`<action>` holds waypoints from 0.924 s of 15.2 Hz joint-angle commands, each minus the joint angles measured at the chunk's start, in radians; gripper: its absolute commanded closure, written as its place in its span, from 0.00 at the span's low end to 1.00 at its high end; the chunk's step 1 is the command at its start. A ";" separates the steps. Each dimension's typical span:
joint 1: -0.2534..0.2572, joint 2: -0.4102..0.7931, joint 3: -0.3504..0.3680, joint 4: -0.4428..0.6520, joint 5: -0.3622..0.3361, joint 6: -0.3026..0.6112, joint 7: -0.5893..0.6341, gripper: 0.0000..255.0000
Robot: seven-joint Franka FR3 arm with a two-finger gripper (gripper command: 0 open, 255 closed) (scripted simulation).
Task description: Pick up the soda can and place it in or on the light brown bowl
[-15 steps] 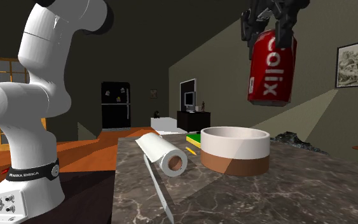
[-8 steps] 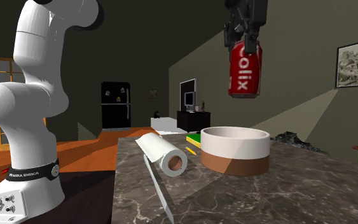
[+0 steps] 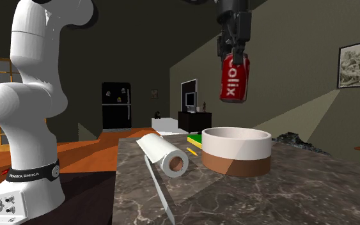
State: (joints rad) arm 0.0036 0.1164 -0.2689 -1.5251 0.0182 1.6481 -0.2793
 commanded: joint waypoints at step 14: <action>0.004 -0.012 0.002 -0.224 -0.003 0.214 0.003 1.00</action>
State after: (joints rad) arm 0.0081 0.1030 -0.2662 -1.7358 0.0149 1.8457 -0.2749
